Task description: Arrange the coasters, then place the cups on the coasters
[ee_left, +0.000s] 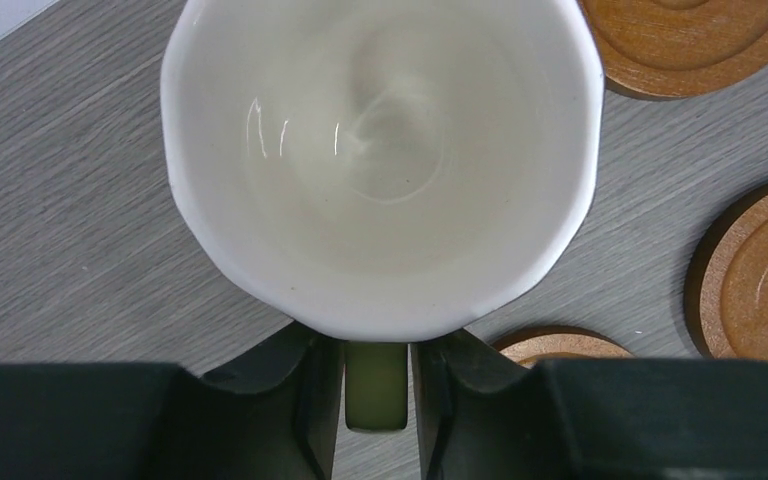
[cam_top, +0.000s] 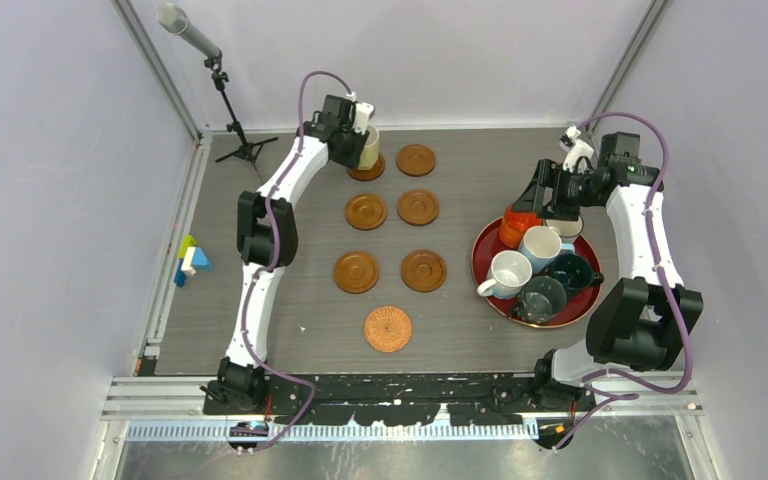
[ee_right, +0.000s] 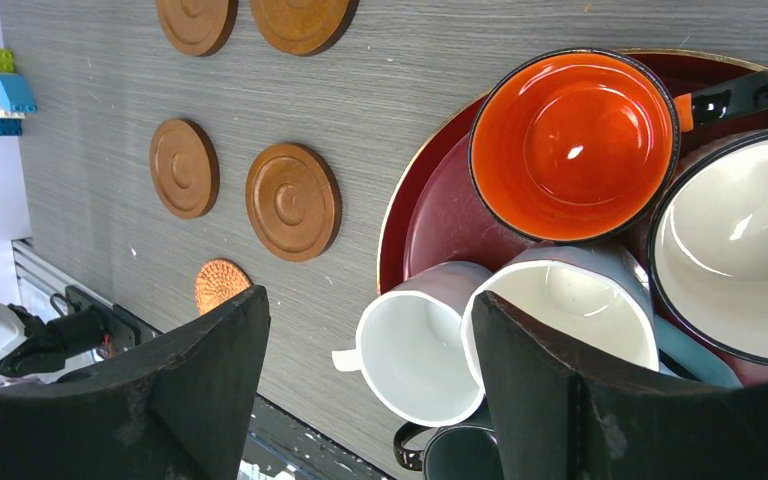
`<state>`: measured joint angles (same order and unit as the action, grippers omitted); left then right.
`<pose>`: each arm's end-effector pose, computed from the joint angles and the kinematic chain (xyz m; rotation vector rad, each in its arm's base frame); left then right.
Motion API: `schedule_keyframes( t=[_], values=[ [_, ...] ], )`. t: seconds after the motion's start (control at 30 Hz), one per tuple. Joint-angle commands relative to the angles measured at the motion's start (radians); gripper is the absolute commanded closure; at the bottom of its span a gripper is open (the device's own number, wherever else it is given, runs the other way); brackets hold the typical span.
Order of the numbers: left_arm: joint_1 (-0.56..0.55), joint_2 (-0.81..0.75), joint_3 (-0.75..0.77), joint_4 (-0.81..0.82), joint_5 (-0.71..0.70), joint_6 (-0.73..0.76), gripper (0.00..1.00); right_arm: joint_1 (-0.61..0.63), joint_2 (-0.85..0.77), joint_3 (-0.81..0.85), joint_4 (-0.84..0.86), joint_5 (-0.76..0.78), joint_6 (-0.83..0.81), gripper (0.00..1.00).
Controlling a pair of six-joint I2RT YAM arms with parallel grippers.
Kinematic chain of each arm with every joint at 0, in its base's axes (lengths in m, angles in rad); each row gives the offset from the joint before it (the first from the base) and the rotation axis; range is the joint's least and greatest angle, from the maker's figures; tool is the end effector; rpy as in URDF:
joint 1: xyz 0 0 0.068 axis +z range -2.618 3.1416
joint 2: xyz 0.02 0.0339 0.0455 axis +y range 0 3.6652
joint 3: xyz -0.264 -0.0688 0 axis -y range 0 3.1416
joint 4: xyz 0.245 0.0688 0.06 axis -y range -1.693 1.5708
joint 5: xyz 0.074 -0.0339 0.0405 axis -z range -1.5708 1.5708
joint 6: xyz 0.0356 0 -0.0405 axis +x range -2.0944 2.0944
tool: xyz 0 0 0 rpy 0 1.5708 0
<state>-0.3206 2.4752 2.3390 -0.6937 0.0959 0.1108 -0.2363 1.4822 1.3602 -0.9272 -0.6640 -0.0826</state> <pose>0.5230 -0.1773 0.2221 0.5588 2.3407 -0.2127 0.2948 -0.0484 0.3177 -0.0365 2.4460 0.7260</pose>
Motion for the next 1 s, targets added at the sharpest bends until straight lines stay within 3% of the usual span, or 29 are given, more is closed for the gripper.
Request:
schedule_keyframes(
  t=[0.0,0.17,0.33,0.53,0.77,0.97],
  values=[
    [0.002,-0.079,0.048,0.007,-0.004,0.0,0.67,0.007,0.003,0.005,0.028,-0.015,0.006,0.21],
    [0.002,-0.08,0.048,0.001,-0.002,0.0,0.59,0.008,0.001,0.006,0.027,-0.017,0.007,0.21],
    [0.002,-0.12,0.025,-0.012,0.009,-0.002,0.45,0.009,-0.005,0.006,0.026,-0.017,0.006,0.21],
    [0.002,-0.28,-0.095,-0.018,0.003,0.029,0.23,0.01,-0.014,0.009,0.015,-0.013,-0.002,0.21],
    [-0.017,-0.514,-0.212,-0.103,0.049,0.049,0.2,0.009,-0.031,0.034,-0.013,0.021,-0.026,0.21],
    [-0.151,-0.673,-0.365,-0.153,0.053,0.073,0.18,0.003,-0.054,0.043,-0.038,0.071,-0.034,0.21]
  ],
)
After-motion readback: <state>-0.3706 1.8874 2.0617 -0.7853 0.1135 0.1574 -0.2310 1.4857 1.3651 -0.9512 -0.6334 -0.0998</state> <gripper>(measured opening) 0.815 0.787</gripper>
